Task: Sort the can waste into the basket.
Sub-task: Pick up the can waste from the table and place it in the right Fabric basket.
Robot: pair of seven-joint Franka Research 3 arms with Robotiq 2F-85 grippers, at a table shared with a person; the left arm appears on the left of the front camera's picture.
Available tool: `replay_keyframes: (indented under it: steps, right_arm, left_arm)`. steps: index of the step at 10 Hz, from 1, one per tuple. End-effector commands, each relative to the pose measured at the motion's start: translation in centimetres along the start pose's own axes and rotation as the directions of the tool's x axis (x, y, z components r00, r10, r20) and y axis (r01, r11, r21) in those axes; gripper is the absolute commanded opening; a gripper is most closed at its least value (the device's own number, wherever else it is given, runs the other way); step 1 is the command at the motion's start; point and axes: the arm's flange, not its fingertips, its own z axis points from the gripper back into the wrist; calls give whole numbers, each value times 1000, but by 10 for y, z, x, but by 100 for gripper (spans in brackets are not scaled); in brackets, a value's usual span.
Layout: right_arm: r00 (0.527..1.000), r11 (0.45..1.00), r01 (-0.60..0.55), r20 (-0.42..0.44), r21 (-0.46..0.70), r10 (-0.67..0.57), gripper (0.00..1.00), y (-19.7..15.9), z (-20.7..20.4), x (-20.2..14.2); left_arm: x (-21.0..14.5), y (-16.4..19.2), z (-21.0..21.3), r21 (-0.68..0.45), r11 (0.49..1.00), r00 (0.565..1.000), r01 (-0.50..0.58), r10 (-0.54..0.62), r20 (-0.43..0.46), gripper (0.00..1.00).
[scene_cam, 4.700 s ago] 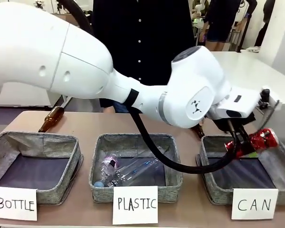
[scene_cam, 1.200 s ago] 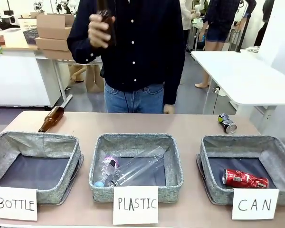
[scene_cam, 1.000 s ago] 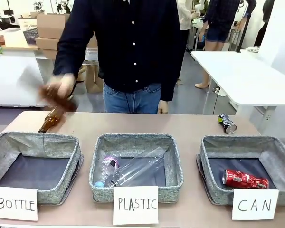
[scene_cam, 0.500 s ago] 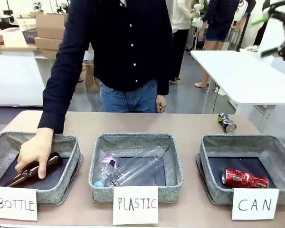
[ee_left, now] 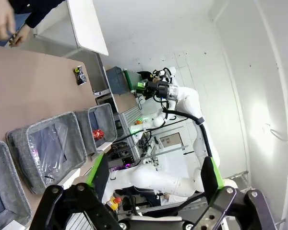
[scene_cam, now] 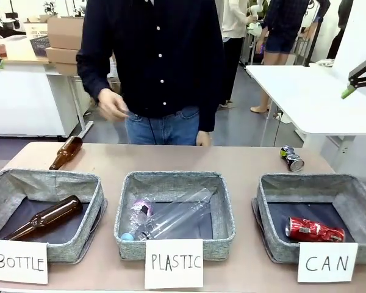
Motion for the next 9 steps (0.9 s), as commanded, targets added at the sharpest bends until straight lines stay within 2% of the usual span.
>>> replay_keyframes:
  steps: [1, 2, 3, 4, 6, 7, 9]
  right_arm:
    - [998, 999, -36, 54, 12, 35, 100, 1, 1, 5]
    - [998, 999, -36, 54, 12, 35, 100, 1, 1, 5]
    - [1000, 1000, -11, 11, 11, 11, 100, 1, 1, 2]
    - [997, 997, -74, -33, -22, 73, 100, 8, -34, 29]
    - [991, 981, -130, -40, -146, 125, 100, 8, -116, 73]
    - [985, 973, -165, -80, -160, 154, 100, 3, -146, 87]
    - [983, 955, -173, -106, -241, 151, 100, -3, -202, 108]
  left_arm:
    - [0, -4, -1, -20, 1000, 1000, -2, 2, 5, 100]
    - [0, -4, -1, -20, 1000, 1000, -2, 2, 5, 100]
    - [0, -4, -1, -20, 1000, 1000, -2, 2, 5, 100]
    - [0, -4, -1, -20, 1000, 1000, -2, 2, 5, 100]
    - [0, -4, -1, -20, 1000, 1000, -2, 2, 5, 100]
    - [0, -4, -1, -20, 1000, 1000, -2, 2, 5, 100]
    - [0, -4, -1, -20, 1000, 1000, -2, 2, 5, 100]
